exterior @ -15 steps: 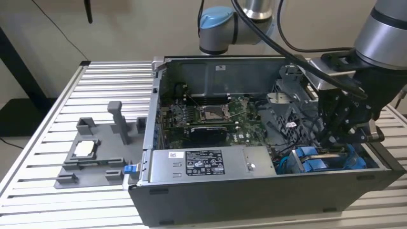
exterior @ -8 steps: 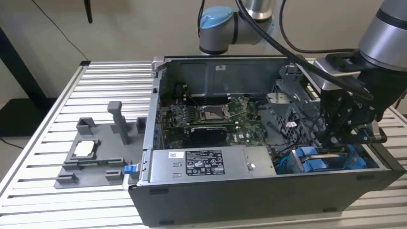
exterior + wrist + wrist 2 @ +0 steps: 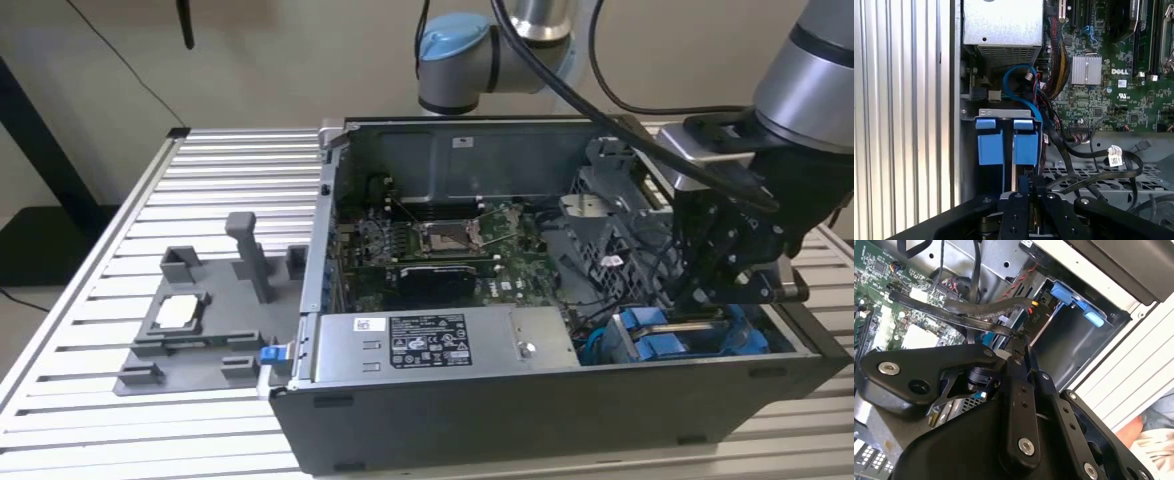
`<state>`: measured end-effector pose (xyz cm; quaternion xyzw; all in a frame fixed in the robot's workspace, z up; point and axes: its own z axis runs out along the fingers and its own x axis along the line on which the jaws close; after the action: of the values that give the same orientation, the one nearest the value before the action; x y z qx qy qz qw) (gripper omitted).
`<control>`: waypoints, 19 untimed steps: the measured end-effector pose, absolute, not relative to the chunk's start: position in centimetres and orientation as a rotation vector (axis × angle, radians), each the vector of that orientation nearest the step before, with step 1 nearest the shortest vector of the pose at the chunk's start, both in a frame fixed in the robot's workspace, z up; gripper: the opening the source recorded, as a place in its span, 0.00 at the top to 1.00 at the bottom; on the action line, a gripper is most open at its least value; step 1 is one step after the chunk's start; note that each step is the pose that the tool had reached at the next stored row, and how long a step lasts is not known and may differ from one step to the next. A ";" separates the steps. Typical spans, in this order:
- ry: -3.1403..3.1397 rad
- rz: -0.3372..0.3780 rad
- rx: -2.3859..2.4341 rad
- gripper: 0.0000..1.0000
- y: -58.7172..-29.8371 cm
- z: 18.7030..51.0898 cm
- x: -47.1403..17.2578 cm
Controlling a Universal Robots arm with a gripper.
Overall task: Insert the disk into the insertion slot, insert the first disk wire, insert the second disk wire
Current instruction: 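Insert the second disk wire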
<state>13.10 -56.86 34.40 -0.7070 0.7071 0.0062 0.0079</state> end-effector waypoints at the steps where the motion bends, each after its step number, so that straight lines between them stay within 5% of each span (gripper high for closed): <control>1: 2.215 0.019 -2.206 0.84 -56.8 34.4 13.1; 19: 2.254 0.018 -2.166 0.84 -56.7 33.7 13.1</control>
<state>13.11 -56.67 33.70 -0.6930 0.7209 0.0058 0.0076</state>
